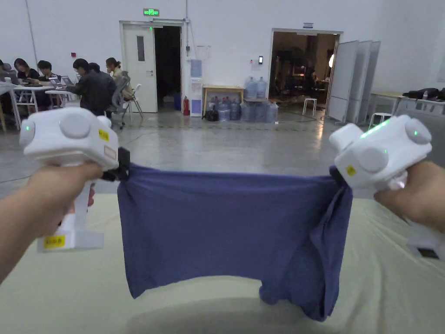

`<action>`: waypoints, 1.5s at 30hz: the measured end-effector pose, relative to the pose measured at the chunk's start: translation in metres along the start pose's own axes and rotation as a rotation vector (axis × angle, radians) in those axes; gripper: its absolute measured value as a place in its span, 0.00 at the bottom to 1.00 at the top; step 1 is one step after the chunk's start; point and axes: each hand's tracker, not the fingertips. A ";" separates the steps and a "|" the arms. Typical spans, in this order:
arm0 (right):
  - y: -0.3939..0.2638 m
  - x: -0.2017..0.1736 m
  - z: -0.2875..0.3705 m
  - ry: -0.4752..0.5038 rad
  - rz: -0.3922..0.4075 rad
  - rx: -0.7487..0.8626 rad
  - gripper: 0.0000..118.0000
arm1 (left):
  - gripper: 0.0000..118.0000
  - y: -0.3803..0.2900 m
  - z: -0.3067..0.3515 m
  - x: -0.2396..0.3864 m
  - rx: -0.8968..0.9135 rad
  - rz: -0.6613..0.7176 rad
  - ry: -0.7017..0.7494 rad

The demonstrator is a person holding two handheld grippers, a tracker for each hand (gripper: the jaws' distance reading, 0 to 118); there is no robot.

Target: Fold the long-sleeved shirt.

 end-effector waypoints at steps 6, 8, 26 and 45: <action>-0.074 -0.023 -0.006 0.134 -0.011 -0.035 0.00 | 0.00 -0.067 -0.002 -0.028 -0.066 0.029 -0.038; -0.092 -0.031 0.020 0.178 -0.014 -0.035 0.00 | 0.00 -0.082 0.011 -0.034 -0.071 0.037 -0.068; -0.303 -0.144 0.193 0.369 -0.158 -0.157 0.00 | 0.00 -0.331 0.155 -0.088 -0.228 0.018 -0.135; -0.450 -0.260 0.215 0.462 -0.122 -0.547 0.00 | 0.00 -0.522 0.172 -0.123 -0.494 -0.037 -0.038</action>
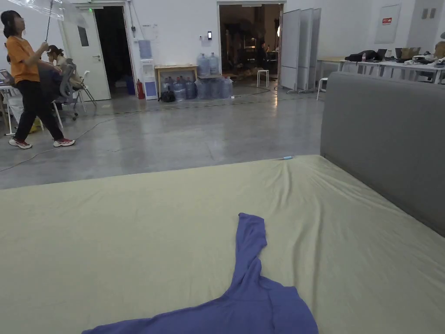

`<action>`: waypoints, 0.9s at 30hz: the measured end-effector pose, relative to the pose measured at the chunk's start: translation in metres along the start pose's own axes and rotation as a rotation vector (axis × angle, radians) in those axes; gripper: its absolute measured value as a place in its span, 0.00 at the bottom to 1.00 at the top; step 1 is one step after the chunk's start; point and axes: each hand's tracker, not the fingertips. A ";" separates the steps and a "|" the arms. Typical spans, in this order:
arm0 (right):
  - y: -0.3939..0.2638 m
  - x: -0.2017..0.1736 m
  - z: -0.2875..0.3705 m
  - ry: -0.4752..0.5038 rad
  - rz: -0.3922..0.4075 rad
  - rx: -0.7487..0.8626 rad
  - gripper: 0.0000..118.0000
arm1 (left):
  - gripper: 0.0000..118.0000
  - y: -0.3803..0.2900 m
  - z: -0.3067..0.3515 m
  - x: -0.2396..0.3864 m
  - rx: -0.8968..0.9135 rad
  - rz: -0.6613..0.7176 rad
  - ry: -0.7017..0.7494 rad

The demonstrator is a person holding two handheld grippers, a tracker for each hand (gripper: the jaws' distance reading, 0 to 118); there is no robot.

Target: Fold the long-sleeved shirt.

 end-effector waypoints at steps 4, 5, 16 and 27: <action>0.001 0.001 -0.018 0.003 -0.023 -0.016 0.00 | 0.00 -0.018 -0.026 -0.002 -0.047 0.042 0.013; 0.002 0.002 -0.019 0.007 -0.032 -0.024 0.00 | 0.00 -0.021 -0.030 -0.002 -0.043 0.051 0.013; 0.022 0.029 0.074 0.033 -0.194 0.174 0.89 | 0.98 0.016 0.057 0.018 0.215 0.090 -0.067; 0.039 0.032 0.062 0.082 -0.393 0.253 0.00 | 0.00 0.044 0.061 0.064 0.246 0.129 -0.024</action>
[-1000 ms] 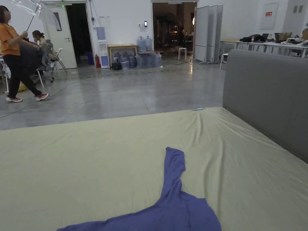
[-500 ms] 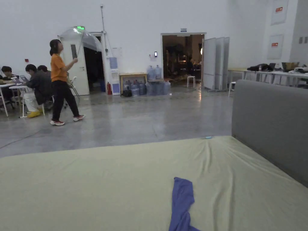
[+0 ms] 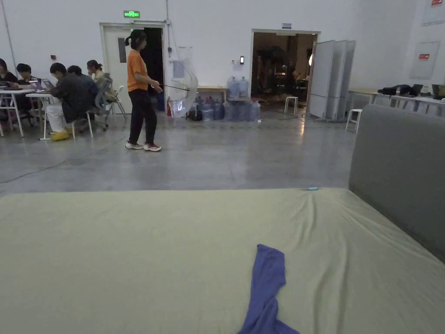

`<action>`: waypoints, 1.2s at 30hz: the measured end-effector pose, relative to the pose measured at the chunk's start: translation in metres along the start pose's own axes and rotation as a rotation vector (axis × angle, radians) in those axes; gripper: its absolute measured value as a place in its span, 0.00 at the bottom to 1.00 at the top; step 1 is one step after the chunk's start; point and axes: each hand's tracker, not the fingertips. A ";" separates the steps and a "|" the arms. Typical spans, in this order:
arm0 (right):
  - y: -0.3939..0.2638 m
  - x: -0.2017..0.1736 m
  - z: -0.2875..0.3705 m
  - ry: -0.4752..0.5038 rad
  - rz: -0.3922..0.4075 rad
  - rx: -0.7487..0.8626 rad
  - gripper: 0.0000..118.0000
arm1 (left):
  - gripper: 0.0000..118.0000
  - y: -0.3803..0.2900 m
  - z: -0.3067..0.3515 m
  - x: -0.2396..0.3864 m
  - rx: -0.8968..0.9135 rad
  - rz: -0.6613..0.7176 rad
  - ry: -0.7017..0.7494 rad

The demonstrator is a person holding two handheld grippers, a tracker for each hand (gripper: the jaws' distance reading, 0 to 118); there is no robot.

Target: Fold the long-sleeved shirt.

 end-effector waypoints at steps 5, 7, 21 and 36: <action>0.084 0.003 -0.038 0.034 0.063 0.032 0.34 | 0.00 0.012 -0.015 0.021 0.006 -0.029 0.021; 0.139 0.006 -0.060 0.073 0.064 0.097 0.44 | 0.00 0.018 -0.018 0.025 0.014 -0.038 0.019; 0.425 0.042 -0.323 -0.118 -0.169 -0.166 0.83 | 0.00 0.036 -0.034 0.034 -0.031 -0.024 0.022; 0.430 0.049 -0.326 -0.134 -0.065 -0.143 0.01 | 0.00 0.019 -0.036 0.019 -0.075 -0.012 0.039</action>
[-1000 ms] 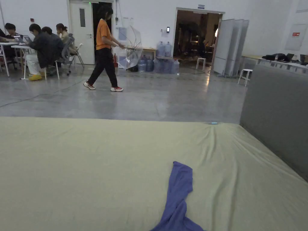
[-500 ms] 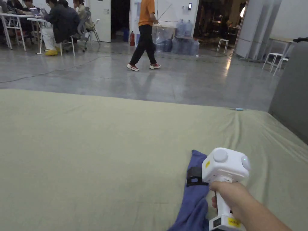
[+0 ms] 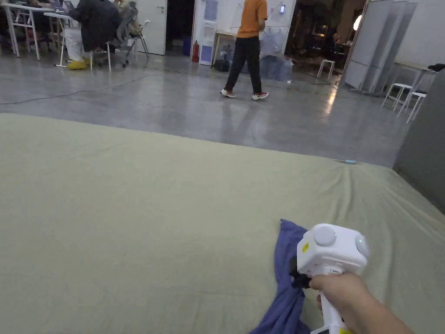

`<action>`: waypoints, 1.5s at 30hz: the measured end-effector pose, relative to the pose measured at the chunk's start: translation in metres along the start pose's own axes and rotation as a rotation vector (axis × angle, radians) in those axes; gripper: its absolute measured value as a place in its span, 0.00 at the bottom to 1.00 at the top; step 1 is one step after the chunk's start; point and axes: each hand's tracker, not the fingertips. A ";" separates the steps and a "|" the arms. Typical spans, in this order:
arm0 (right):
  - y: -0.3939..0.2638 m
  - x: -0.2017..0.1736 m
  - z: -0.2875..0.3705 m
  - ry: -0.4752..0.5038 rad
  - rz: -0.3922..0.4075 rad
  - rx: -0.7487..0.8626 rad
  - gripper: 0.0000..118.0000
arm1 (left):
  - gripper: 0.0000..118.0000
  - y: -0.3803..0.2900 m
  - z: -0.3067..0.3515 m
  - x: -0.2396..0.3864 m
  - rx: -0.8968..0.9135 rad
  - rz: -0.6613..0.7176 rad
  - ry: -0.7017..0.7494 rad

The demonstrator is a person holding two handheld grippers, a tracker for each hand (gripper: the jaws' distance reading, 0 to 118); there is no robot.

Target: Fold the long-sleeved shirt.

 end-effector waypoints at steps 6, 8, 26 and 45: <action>-0.038 -0.013 0.102 0.000 0.228 0.194 0.01 | 0.00 -0.003 0.013 -0.003 0.019 -0.022 -0.018; -0.071 -0.013 0.141 0.015 0.306 0.258 0.01 | 0.00 0.000 0.019 -0.006 0.036 -0.027 -0.017; -0.412 -0.023 0.113 -0.074 0.186 -0.030 0.01 | 0.00 -0.044 0.037 -0.026 0.029 0.010 -0.048; -0.486 -0.010 0.244 0.152 0.074 0.064 0.00 | 0.00 -0.046 0.057 -0.008 0.040 0.012 -0.078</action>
